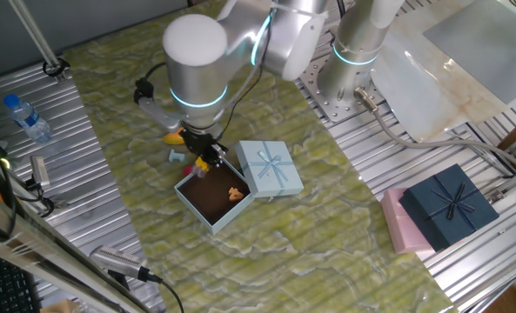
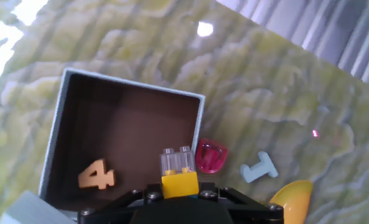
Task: Take everything out of the gift box
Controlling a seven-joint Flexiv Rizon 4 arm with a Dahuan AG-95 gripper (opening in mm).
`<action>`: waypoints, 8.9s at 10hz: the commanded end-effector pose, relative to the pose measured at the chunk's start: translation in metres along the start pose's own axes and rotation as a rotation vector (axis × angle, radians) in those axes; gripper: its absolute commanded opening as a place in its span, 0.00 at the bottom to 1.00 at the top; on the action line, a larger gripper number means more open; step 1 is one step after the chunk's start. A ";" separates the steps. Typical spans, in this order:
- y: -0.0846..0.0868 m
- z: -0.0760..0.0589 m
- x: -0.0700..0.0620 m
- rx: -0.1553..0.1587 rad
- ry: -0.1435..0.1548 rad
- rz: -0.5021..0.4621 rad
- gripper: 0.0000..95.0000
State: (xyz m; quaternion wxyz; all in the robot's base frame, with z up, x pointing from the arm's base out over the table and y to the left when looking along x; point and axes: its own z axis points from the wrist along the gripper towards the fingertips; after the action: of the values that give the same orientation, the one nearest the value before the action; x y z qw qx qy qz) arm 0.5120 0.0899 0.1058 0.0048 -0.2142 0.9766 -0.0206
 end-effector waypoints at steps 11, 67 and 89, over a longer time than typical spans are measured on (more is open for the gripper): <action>-0.059 0.022 0.032 -0.016 -0.016 -0.042 0.00; 0.029 0.022 -0.028 0.009 0.023 0.136 0.20; 0.067 0.052 -0.023 -0.025 -0.038 0.222 0.40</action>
State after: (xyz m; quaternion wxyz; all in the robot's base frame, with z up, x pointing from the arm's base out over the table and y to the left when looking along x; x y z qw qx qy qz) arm 0.5069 0.1586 0.0506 0.0255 -0.1054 0.9941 -0.0048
